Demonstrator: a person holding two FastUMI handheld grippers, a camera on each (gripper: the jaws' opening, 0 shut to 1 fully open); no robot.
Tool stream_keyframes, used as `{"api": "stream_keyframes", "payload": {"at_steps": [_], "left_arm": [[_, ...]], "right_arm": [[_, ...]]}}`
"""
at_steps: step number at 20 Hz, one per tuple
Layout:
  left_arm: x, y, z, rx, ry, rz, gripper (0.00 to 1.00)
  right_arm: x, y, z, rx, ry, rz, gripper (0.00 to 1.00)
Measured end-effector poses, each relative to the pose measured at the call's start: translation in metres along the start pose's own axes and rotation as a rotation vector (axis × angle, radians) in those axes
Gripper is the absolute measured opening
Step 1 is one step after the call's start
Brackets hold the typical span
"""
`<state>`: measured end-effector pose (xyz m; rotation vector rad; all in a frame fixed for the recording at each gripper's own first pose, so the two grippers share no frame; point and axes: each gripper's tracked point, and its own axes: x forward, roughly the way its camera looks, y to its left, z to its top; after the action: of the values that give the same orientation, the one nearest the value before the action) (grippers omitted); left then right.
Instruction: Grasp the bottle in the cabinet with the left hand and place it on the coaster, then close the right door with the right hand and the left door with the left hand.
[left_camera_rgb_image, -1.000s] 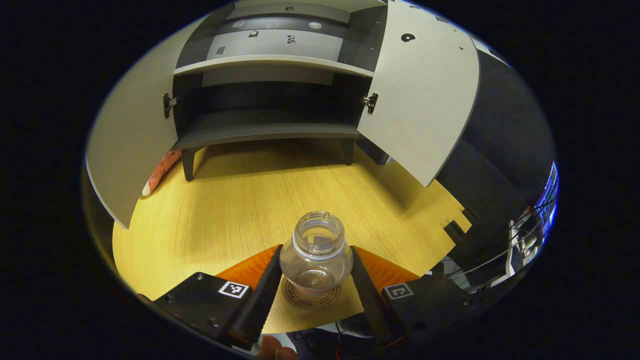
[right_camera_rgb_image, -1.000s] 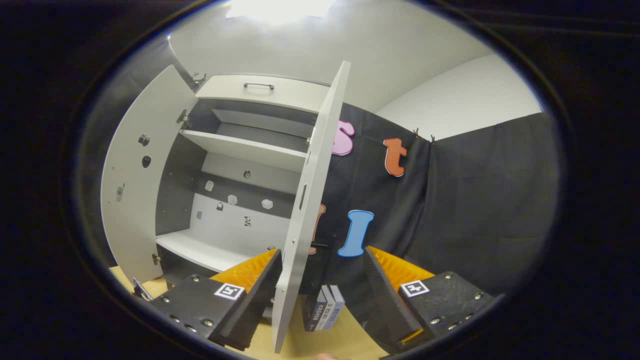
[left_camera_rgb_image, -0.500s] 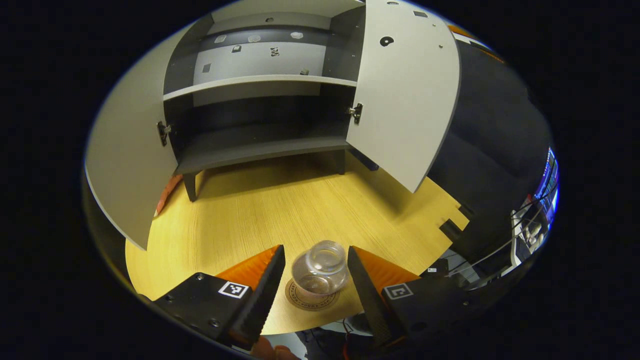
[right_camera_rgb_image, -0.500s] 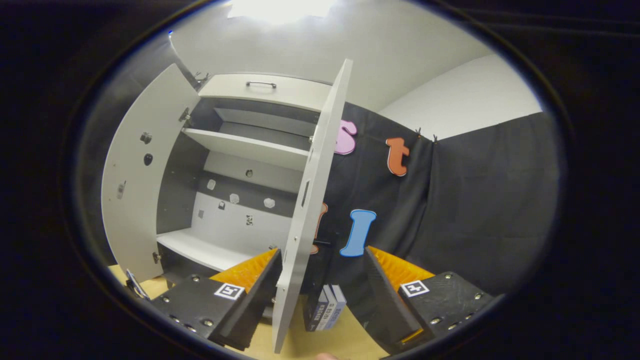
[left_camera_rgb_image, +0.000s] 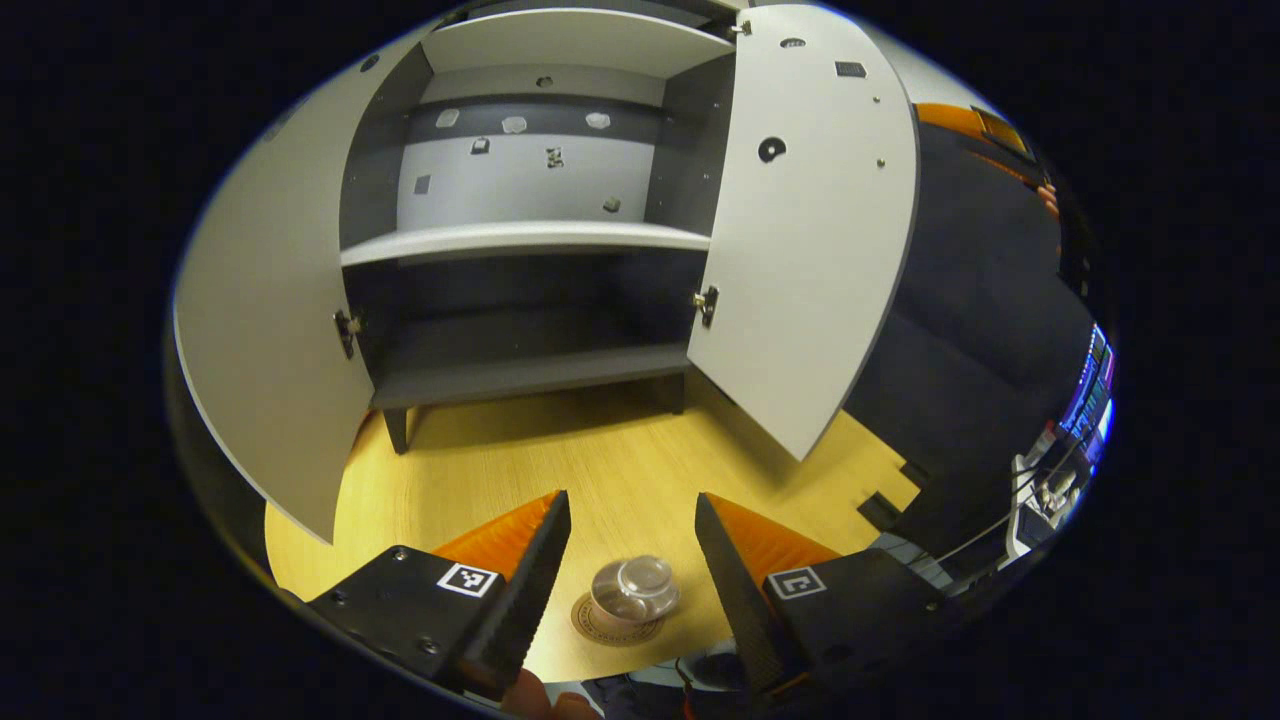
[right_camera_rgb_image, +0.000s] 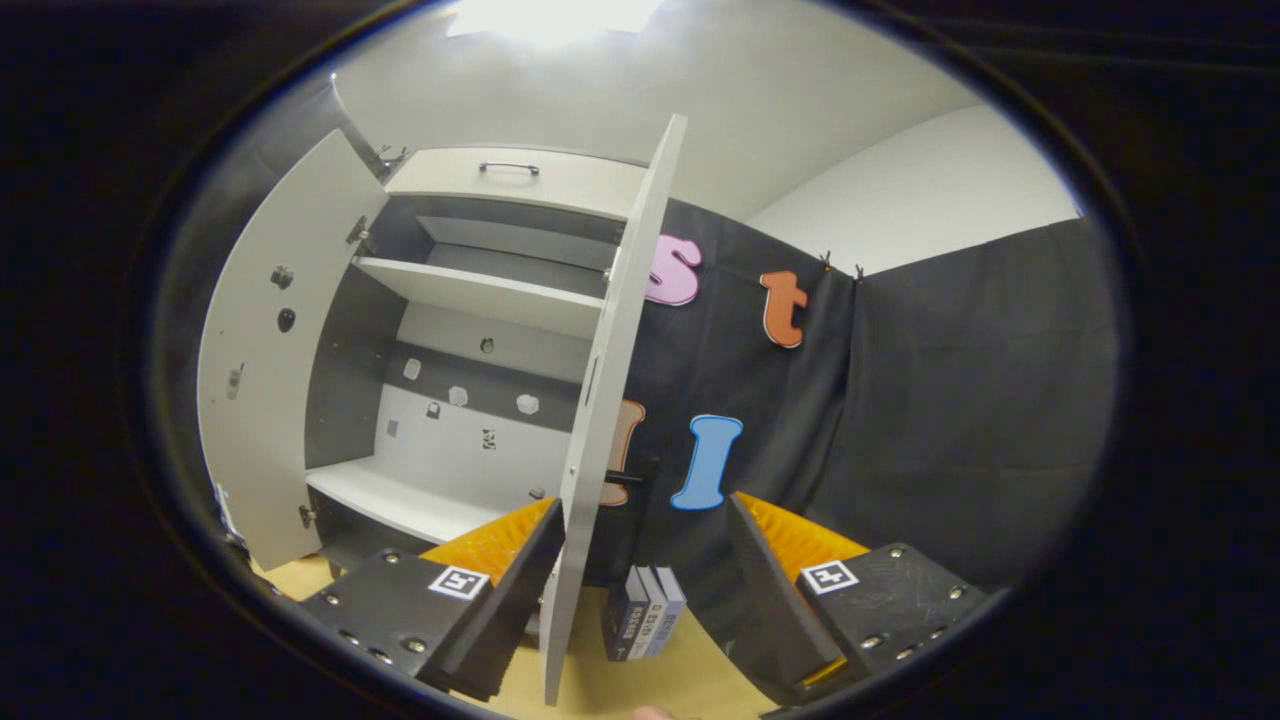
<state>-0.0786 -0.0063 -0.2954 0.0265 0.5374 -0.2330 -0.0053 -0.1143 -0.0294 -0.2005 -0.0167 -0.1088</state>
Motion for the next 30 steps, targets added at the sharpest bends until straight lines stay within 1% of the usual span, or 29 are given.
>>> {"api": "stream_keyframes", "payload": {"at_steps": [8,9,11,12,13,14,15,16,17,18,21,25,26,27,28,30], "left_arm": [[-0.032,0.01,0.123,0.0,-0.249,0.092,0.82],[-0.037,0.013,0.135,-0.002,-0.268,0.111,0.82],[-0.047,0.017,0.16,-0.01,-0.309,0.142,0.82],[-0.052,0.02,0.172,-0.016,-0.331,0.154,0.82],[-0.055,0.023,0.179,-0.023,-0.34,0.169,0.82],[-0.057,0.024,0.184,-0.028,-0.339,0.177,0.83],[-0.06,0.026,0.19,-0.032,-0.342,0.189,0.89],[-0.063,0.031,0.196,-0.031,-0.356,0.205,0.91],[-0.066,0.034,0.2,-0.032,-0.367,0.218,0.91],[-0.068,0.036,0.202,-0.032,-0.376,0.228,0.91],[-0.076,0.042,0.208,-0.029,-0.405,0.249,0.91],[-0.08,0.046,0.212,-0.024,-0.425,0.263,0.9],[-0.081,0.047,0.213,-0.026,-0.431,0.266,0.91],[-0.081,0.048,0.213,-0.03,-0.434,0.267,0.91],[-0.081,0.049,0.213,-0.033,-0.436,0.269,0.9],[-0.082,0.053,0.213,-0.037,-0.436,0.274,0.91]], "right_arm": [[0.001,-0.007,-0.002,0.005,0.003,-0.015,0.98],[0.002,-0.007,-0.003,0.005,0.003,-0.017,0.94],[0.002,-0.01,-0.003,0.006,0.001,-0.023,0.94],[0.003,-0.011,-0.003,0.008,0.002,-0.025,0.98],[0.004,-0.011,-0.004,0.009,0.003,-0.028,0.98],[0.004,-0.012,-0.004,0.011,0.004,-0.028,0.98],[0.005,-0.013,-0.005,0.011,0.003,-0.03,0.98],[0.006,-0.014,-0.005,0.011,0.004,-0.033,0.98],[0.007,-0.016,-0.006,0.011,0.005,-0.038,0.94],[0.006,-0.018,-0.007,0.011,0.008,-0.045,0.98],[0.008,-0.023,-0.011,0.016,0.017,-0.061,0.98],[0.014,-0.021,-0.014,0.029,0.026,-0.054,0.98],[0.015,-0.021,-0.014,0.028,0.026,-0.055,0.94],[0.016,-0.021,-0.015,0.026,0.025,-0.055,0.94],[0.016,-0.02,-0.015,0.025,0.025,-0.054,0.98],[0.018,-0.02,-0.015,0.025,0.026,-0.055,0.98]]}}
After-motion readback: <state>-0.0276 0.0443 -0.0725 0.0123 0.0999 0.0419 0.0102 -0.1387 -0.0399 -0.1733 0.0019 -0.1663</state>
